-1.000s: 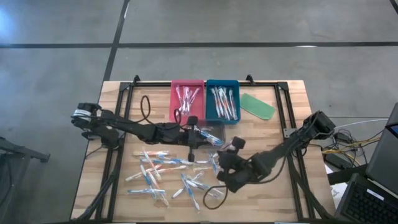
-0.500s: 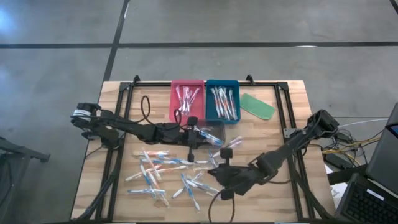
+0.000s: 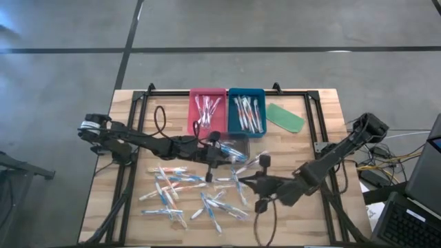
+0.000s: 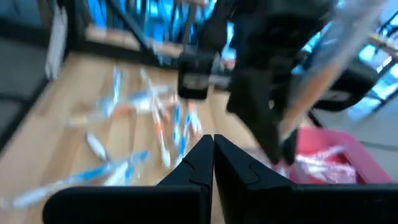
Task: Pick & Place Toothbrushes
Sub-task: Put the orange toothbrush into the blue bin
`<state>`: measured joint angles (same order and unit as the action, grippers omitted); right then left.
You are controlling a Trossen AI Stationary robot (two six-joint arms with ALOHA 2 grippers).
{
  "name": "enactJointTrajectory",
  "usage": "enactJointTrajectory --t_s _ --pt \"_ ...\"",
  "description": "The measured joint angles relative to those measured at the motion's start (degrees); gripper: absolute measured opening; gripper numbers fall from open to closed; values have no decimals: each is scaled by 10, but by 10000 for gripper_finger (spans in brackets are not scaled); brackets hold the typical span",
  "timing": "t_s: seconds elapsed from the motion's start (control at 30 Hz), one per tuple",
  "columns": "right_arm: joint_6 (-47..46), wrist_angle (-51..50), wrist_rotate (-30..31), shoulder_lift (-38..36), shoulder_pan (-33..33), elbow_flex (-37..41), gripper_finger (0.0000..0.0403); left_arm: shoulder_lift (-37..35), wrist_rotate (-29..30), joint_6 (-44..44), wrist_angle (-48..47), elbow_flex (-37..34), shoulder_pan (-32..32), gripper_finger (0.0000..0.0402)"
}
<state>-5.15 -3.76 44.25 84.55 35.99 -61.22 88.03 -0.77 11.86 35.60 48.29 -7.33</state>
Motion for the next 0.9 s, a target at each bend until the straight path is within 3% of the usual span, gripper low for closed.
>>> enactJointTrajectory --t_s 0.13,0.23,0.53,0.9 --pt "67 174 -1 -59 -1 90 8 0 -2 0 5 0 0 27" --pt "108 248 -1 -87 -3 142 8 0 -2 0 5 0 0 32" --pt "69 256 4 -117 -43 183 18 0 -1 2 28 0 1 28" --pt "40 256 -12 -104 -91 176 127 0 0 14 28 0 2 29"
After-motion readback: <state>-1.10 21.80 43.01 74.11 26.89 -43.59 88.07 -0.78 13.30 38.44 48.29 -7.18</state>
